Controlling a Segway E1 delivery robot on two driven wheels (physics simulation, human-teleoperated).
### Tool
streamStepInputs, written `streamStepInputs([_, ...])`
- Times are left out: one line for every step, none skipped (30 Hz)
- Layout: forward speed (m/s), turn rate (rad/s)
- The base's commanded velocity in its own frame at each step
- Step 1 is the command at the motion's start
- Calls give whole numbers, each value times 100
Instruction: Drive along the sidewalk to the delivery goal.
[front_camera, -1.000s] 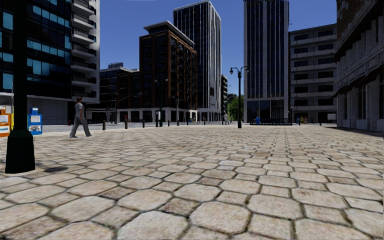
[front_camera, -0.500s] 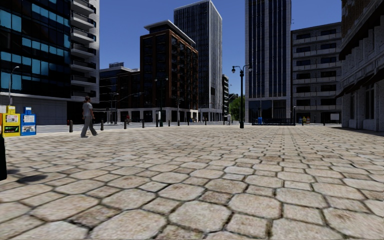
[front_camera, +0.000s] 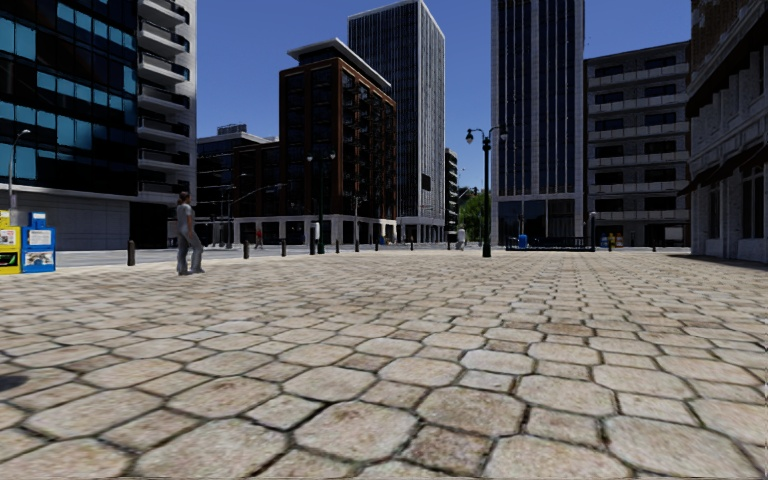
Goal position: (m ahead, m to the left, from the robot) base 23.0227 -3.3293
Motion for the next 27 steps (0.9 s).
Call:
streamStepInputs([103, 6])
streamStepInputs([103, 6])
streamStepInputs([103, 0])
streamStepInputs([103, 0])
streamStepInputs([104, 0])
streamStepInputs([104, 0])
streamStepInputs([108, 0])
streamStepInputs([111, 0])
streamStepInputs([111, 0])
streamStepInputs([113, 0])
streamStepInputs([114, 0])
streamStepInputs([114, 0])
streamStepInputs([114, 0])
streamStepInputs([114, 0])
streamStepInputs([114, 0])
streamStepInputs([113, 0])
streamStepInputs([113, 0])
streamStepInputs([113, 0])
streamStepInputs([113, 0])
streamStepInputs([113, 0])
streamStepInputs([113, 0])
streamStepInputs([113, 1])
streamStepInputs([113, 3])
streamStepInputs([113, 3])
streamStepInputs([113, 3])
streamStepInputs([115, 6])
streamStepInputs([115, 6])
